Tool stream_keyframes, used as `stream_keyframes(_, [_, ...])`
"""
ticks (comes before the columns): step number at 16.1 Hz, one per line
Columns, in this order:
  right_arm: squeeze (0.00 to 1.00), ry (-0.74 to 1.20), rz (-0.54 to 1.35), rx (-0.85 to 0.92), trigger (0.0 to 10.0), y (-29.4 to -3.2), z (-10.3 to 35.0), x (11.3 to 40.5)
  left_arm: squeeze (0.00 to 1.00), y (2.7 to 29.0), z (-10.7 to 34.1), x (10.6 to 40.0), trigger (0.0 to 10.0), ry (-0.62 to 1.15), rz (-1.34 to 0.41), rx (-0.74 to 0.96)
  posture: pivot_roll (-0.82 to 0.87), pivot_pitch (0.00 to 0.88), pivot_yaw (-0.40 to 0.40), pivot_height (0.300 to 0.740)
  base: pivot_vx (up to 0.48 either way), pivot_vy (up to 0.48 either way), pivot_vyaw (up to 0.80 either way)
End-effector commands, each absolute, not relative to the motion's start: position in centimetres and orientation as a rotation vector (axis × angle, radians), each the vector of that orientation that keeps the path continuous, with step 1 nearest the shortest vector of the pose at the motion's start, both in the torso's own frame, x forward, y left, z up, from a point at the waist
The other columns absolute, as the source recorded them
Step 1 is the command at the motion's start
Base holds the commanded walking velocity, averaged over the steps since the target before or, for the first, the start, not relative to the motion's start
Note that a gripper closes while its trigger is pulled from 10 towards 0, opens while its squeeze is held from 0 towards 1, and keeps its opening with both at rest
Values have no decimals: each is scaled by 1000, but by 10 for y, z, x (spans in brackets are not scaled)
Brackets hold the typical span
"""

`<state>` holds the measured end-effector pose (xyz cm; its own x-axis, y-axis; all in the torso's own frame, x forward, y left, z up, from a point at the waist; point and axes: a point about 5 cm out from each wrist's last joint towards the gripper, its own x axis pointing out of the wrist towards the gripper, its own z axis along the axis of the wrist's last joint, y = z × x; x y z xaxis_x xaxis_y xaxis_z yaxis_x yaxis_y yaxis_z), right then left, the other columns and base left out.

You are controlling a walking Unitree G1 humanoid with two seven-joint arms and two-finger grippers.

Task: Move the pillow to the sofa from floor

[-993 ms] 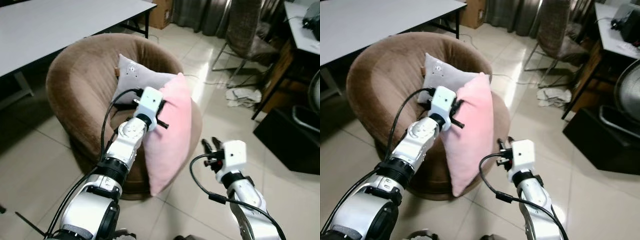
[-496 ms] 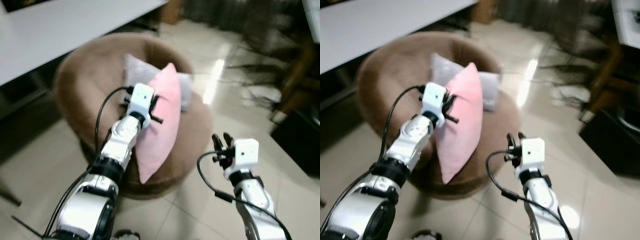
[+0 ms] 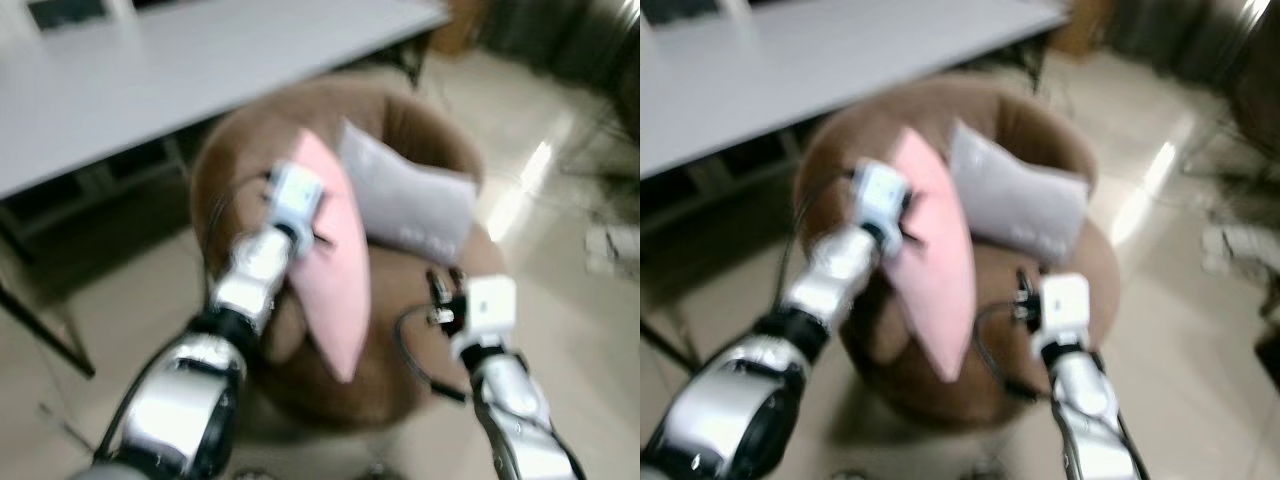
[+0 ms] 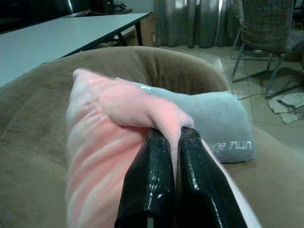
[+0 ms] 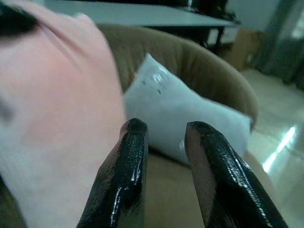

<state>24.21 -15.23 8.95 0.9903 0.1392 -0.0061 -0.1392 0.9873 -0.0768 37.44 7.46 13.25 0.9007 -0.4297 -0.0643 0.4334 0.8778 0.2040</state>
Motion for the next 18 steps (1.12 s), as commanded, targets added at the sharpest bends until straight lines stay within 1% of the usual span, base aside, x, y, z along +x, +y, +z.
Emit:
stream_keyframes(1, [0, 8, 179, -70, 10000, -145, 88, 240, 0, 79, 144, 381, 10000, -19, -415, 245, 21, 58, -41, 740, 0, 0, 0])
stream_keyframes(4, [0, 78, 338, -105, 10000, -133, 76, 227, 0, 90, 124, 383, 10000, 118, -277, 315, 5, 53, -39, 740, 0, 0, 0])
stream_keyframes(6, [0, 112, 401, -136, 10000, -128, 69, 219, 0, 99, 111, 380, 10000, 192, -242, 370, -2, 52, -37, 740, 0, 0, 0])
stream_keyframes(7, [0, 117, 408, -137, 10000, -128, 68, 218, 1000, 101, 109, 380, 10000, 206, -242, 370, -6, 52, -34, 740, 0, 0, 0])
stream_keyframes(10, [0, 101, 379, -127, 10000, -132, 71, 219, 1000, 113, 106, 380, 10000, 232, -199, 292, -14, 51, -24, 740, 0, 0, 0])
stream_keyframes(11, [0, 89, 366, -116, 10000, -134, 73, 220, 1000, 118, 109, 382, 10000, 210, -184, 274, -13, 51, -25, 740, 0, 0, 0])
stream_keyframes(14, [0, 79, 360, -102, 10000, -135, 75, 221, 1000, 127, 128, 388, 10000, 89, -145, 258, -3, 55, -34, 740, 0, 0, 0])
stream_keyframes(16, [0, 75, 356, -95, 10000, -135, 75, 223, 1000, 133, 145, 392, 10000, -12, -97, 279, 5, 56, -39, 740, 0, 0, 0])
stream_keyframes(17, [0, 72, 353, -94, 10000, -135, 76, 224, 1000, 136, 149, 393, 10000, -33, -70, 286, 6, 56, -40, 740, 0, 0, 0])
stream_keyframes(18, [0, 83, 331, -103, 10000, -136, 75, 226, 1000, 146, 157, 396, 10000, -69, 2, 301, 10, 53, -46, 740, 0, 0, 0])
